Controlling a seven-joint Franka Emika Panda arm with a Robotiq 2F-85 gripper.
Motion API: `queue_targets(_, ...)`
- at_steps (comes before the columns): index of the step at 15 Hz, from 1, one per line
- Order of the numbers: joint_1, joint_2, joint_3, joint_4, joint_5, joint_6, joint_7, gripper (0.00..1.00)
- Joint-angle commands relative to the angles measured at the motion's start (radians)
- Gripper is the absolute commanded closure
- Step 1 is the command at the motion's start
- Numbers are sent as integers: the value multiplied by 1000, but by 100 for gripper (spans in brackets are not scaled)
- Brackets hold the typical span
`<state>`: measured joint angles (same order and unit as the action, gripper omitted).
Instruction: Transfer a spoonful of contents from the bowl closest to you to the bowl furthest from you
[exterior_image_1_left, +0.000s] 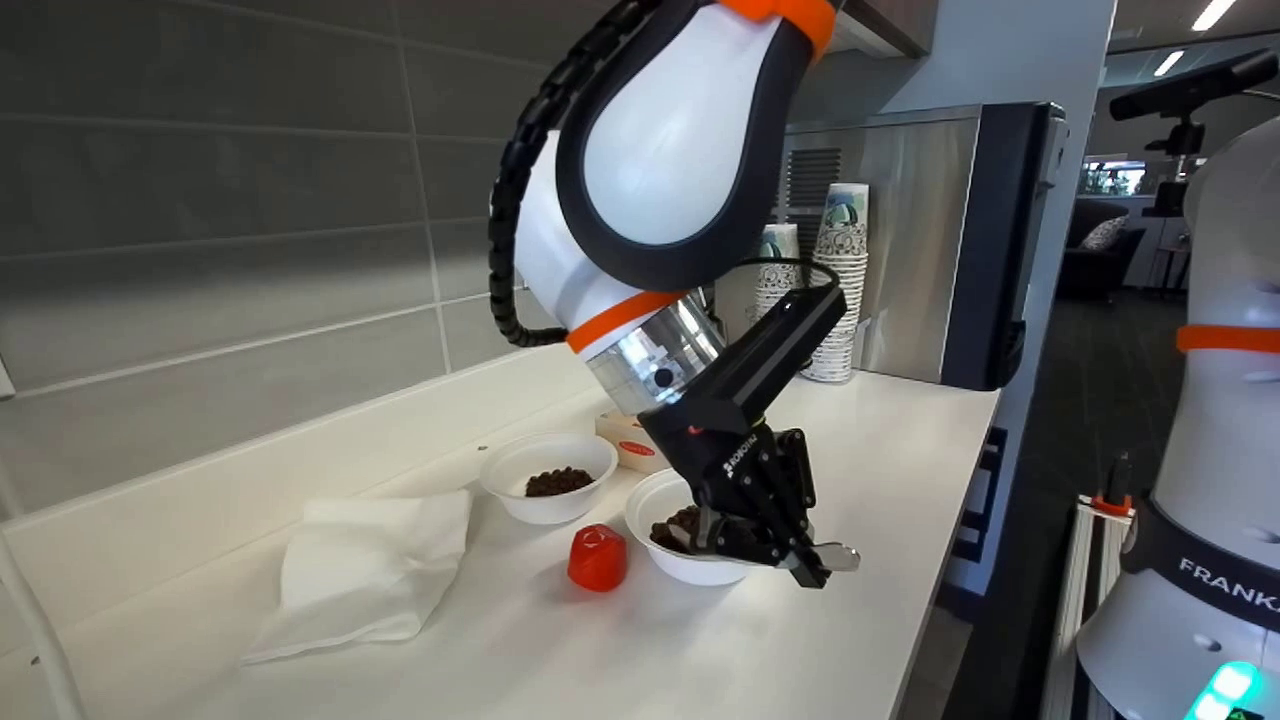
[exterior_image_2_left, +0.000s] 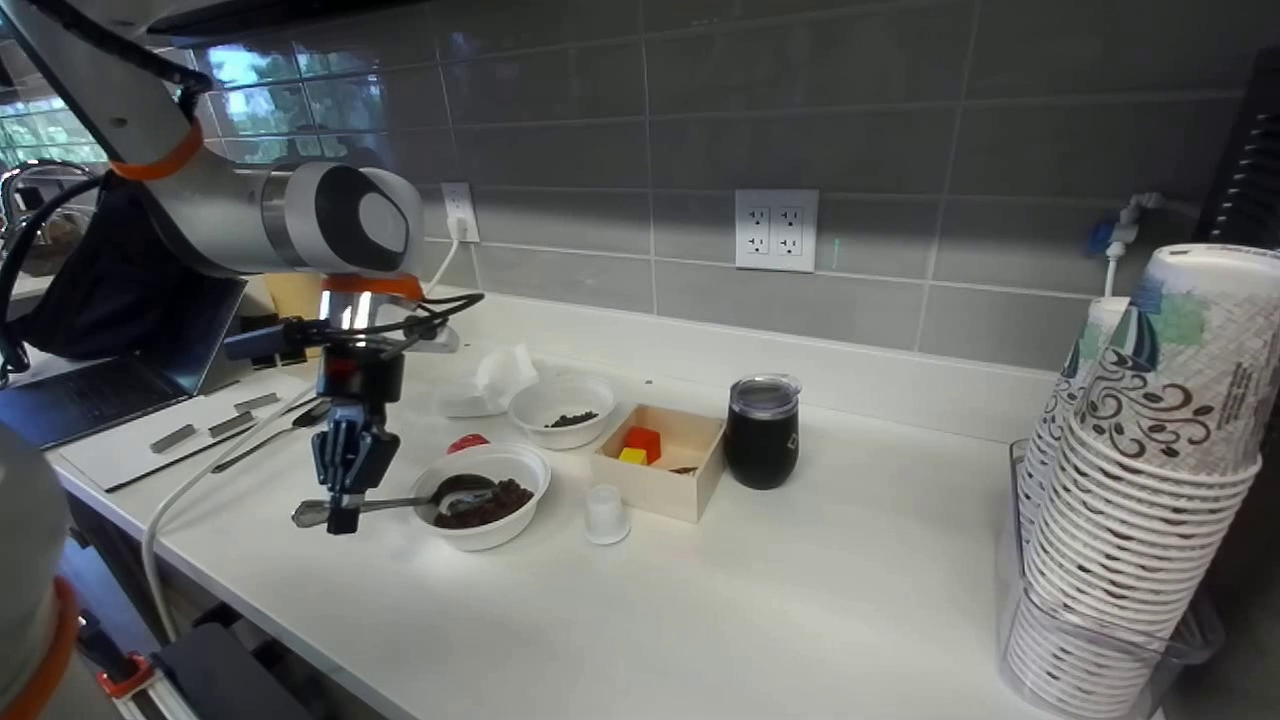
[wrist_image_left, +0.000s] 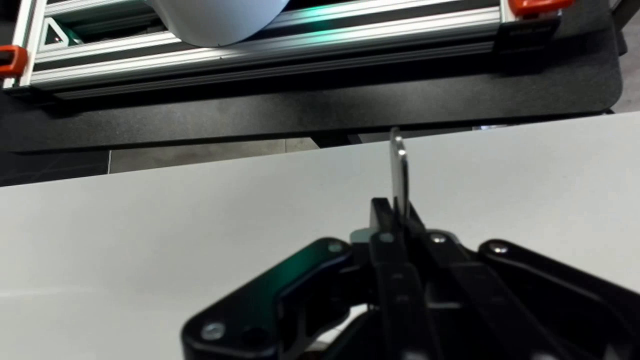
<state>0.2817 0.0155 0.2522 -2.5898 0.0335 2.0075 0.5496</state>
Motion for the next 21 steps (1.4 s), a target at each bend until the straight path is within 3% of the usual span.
queue_targets(1,-1,-39,8,-25,-7,-48,15,99)
queue_targets(10,-2,25,8,-12,-87,-135,62,99)
queue_targets(21,7,102,-6,-9,-301,-218,154,99)
